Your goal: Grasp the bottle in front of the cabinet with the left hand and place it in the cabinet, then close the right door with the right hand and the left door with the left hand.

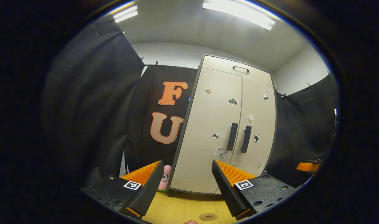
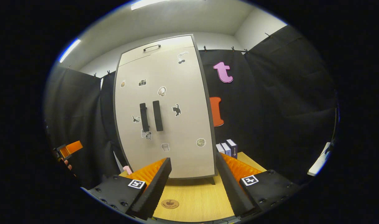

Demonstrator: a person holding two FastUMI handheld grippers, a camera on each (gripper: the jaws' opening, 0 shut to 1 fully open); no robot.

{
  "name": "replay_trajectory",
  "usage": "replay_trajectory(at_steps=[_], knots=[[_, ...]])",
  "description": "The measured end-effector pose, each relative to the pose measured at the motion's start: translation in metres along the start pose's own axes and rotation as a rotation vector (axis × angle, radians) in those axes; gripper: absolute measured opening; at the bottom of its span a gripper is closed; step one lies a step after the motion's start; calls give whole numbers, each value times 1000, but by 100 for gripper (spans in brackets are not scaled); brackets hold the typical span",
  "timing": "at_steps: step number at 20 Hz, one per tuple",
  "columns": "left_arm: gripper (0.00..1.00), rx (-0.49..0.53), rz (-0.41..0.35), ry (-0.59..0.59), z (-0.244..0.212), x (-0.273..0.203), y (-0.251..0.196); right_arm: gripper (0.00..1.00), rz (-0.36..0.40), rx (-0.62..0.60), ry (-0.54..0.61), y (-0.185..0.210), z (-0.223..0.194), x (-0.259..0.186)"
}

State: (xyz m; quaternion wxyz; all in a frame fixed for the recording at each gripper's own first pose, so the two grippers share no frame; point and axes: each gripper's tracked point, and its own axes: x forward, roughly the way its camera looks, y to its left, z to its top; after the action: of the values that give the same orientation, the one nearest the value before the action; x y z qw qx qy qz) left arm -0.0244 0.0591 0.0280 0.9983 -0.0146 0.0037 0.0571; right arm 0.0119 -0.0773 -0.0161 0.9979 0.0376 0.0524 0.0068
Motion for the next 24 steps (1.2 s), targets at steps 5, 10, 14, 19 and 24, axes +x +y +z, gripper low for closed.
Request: replay_trajectory(at_steps=[5,10,14,19,24], knots=[[94,28,-9,20,-7,6,-4,96,-8,-12,21,-3,-8,5],[94,37,-25,18,-9,12,-11,96,-4,-5,21,-4,-9,13],[94,28,-32,19,-11,12,-15,96,-4,-14,27,-5,-12,13],[94,36,-35,25,-12,13,-15,96,-5,-10,23,-3,-11,13],[94,25,-36,37,-16,12,-16,96,-1,-11,30,-2,-13,13]])
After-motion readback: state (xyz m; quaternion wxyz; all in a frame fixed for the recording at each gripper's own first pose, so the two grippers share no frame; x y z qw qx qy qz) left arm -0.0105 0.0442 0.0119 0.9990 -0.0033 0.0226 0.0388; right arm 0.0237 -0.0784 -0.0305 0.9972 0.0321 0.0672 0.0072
